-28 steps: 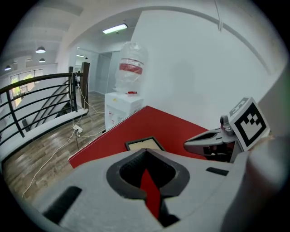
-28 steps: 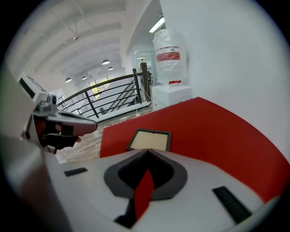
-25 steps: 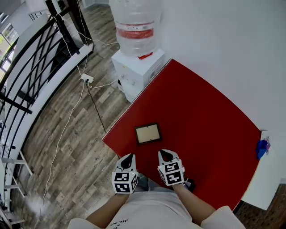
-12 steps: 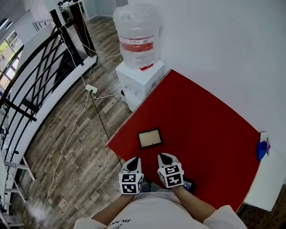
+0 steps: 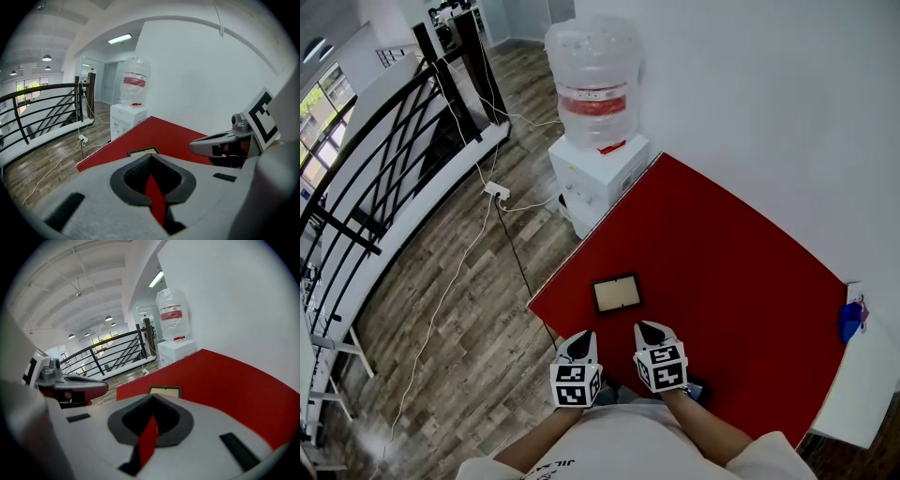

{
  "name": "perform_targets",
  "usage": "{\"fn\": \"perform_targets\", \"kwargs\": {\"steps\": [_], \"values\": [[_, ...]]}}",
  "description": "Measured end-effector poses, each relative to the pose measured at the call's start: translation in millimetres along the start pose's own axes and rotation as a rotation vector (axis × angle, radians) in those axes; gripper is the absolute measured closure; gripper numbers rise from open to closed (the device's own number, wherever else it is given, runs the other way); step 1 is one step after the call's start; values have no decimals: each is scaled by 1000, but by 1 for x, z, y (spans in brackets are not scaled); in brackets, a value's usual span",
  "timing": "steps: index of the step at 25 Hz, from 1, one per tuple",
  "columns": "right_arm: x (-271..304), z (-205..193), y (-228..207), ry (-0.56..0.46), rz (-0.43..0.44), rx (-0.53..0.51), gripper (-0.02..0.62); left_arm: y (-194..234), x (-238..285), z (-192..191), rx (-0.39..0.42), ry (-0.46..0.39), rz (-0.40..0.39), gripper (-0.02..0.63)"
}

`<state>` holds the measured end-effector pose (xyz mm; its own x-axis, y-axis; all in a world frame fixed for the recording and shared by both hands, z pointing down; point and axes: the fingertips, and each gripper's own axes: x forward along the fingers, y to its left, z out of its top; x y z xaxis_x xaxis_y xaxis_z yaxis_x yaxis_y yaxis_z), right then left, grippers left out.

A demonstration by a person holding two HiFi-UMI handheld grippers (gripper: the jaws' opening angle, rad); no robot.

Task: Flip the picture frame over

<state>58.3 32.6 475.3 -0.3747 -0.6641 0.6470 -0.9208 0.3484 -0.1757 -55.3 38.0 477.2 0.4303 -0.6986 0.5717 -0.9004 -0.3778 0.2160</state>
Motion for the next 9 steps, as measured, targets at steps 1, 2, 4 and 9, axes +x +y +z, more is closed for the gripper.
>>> {"fn": "perform_targets", "kwargs": {"steps": [1, 2, 4, 9], "values": [[0, 1, 0, -1, 1, 0, 592, -1, 0, 0, 0, 1, -3, 600], [0, 1, 1, 1, 2, 0, 592, -2, 1, 1, -1, 3, -6, 600], [-2, 0, 0, 4, 3, 0, 592, -4, 1, 1, -1, 7, -9, 600], [-1, -3, 4, 4, 7, -3, 592, -2, -1, 0, 0, 7, -5, 600]]}}
